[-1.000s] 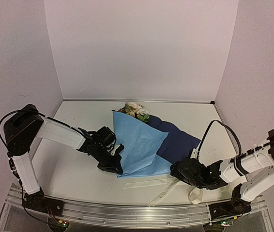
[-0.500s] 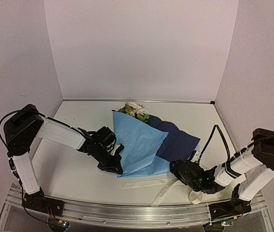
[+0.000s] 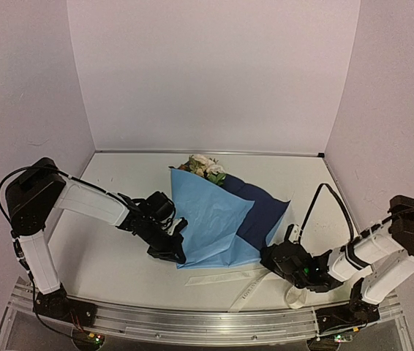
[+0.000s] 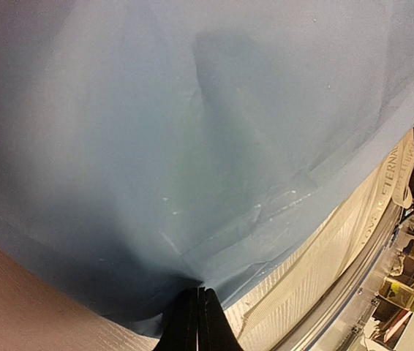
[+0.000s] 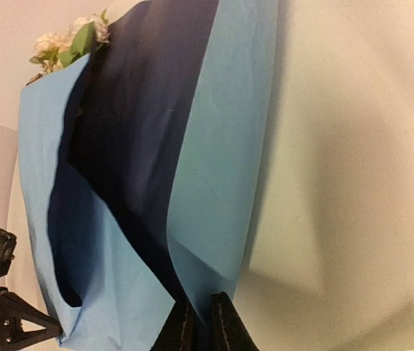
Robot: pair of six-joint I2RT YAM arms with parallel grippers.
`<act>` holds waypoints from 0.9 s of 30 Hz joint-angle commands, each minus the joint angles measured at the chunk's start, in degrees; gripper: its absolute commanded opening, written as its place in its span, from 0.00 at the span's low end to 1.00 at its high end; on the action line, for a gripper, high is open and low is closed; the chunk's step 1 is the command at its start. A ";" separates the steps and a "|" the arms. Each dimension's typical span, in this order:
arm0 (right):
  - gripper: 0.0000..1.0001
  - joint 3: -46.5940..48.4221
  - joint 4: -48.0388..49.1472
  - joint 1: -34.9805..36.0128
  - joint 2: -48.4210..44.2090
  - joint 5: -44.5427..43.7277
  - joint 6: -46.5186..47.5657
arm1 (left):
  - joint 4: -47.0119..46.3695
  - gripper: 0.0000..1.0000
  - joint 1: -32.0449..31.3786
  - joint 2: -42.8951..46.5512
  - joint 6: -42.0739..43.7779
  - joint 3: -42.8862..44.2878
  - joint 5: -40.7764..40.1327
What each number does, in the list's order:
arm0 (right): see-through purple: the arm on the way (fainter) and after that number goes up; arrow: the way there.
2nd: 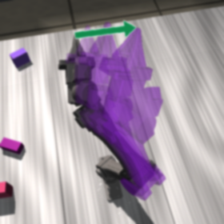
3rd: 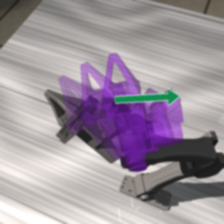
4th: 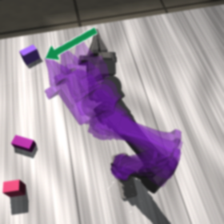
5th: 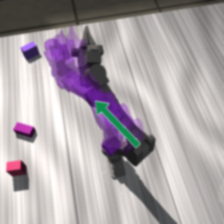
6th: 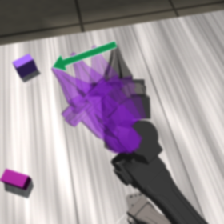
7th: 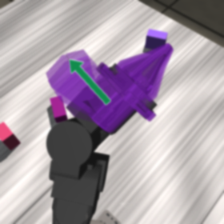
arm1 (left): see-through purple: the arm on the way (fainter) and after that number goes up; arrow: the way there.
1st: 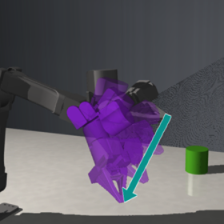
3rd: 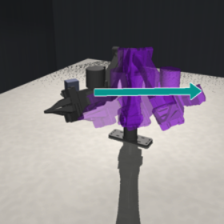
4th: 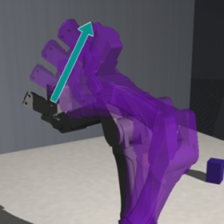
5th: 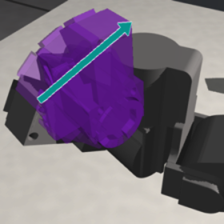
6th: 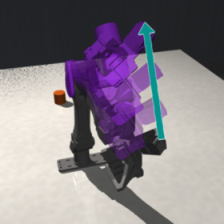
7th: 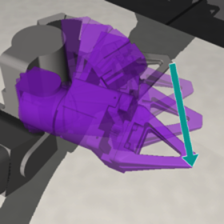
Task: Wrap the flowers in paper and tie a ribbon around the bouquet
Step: Pick up the two-thirds-folded wrapping paper from the center of the board, then press the fold line on the 2/3-folded wrapping paper.
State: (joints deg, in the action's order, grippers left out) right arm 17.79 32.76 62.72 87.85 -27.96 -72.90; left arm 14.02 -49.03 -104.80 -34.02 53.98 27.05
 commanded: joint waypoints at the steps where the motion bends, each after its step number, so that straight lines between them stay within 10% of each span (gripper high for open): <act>1: 0.04 6.01 -8.22 0.70 -5.42 3.11 9.72 | 4.20 0.05 -0.12 -0.02 1.22 -0.61 -4.14; 27: 0.01 12.15 -19.84 1.53 -9.85 5.00 17.65 | 4.62 0.19 -1.66 -3.99 10.55 20.47 -1.87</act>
State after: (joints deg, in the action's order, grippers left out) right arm 27.91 13.89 63.94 79.27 -23.16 -56.25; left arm 19.37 -49.38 -104.53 -27.03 70.43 23.68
